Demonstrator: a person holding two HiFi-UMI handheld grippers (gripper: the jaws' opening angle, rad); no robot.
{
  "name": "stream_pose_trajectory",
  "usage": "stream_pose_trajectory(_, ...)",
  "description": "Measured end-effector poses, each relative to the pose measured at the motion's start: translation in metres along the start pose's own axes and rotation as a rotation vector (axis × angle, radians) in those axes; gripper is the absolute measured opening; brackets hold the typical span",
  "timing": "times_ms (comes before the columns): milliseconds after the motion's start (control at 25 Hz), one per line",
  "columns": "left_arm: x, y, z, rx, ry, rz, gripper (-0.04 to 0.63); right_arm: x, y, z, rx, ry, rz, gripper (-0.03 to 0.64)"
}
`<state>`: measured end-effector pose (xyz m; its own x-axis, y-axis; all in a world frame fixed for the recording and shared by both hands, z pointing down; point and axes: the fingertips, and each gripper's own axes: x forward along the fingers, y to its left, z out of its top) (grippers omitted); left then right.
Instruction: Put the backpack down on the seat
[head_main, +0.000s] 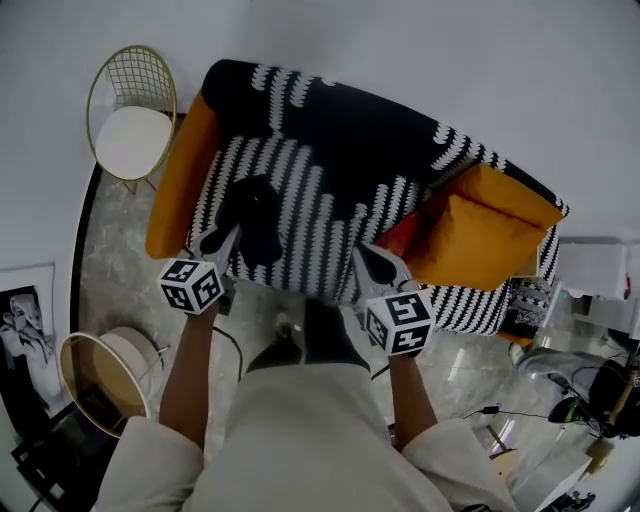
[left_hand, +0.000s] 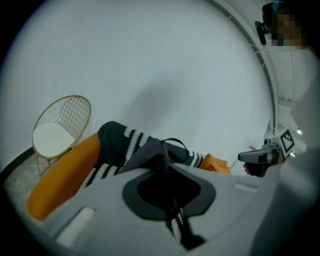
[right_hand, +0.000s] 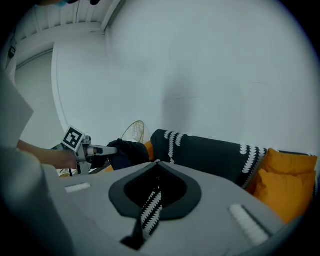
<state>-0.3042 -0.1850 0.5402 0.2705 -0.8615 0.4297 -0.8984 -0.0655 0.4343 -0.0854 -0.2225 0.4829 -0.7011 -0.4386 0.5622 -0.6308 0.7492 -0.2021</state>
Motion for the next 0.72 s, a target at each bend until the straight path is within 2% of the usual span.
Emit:
stream_pose_trajectory(280, 0.062, -0.015, -0.019, -0.011, 0.070, -0.019, 0.012, -0.003, -0.053, -0.025, 0.054, 0.035, -0.049, 0.006)
stream_pose_trajectory(560, 0.108, -0.015, -0.038, -0.018, 0.136, -0.028, 0.012, 0.006, -0.072, -0.033, 0.096, 0.037, -0.064, 0.006)
stream_pose_trajectory(720, 0.133, -0.023, -0.053, 0.009, 0.175, -0.047, 0.012, 0.008, -0.080, -0.040, 0.114, 0.043, -0.074, 0.006)
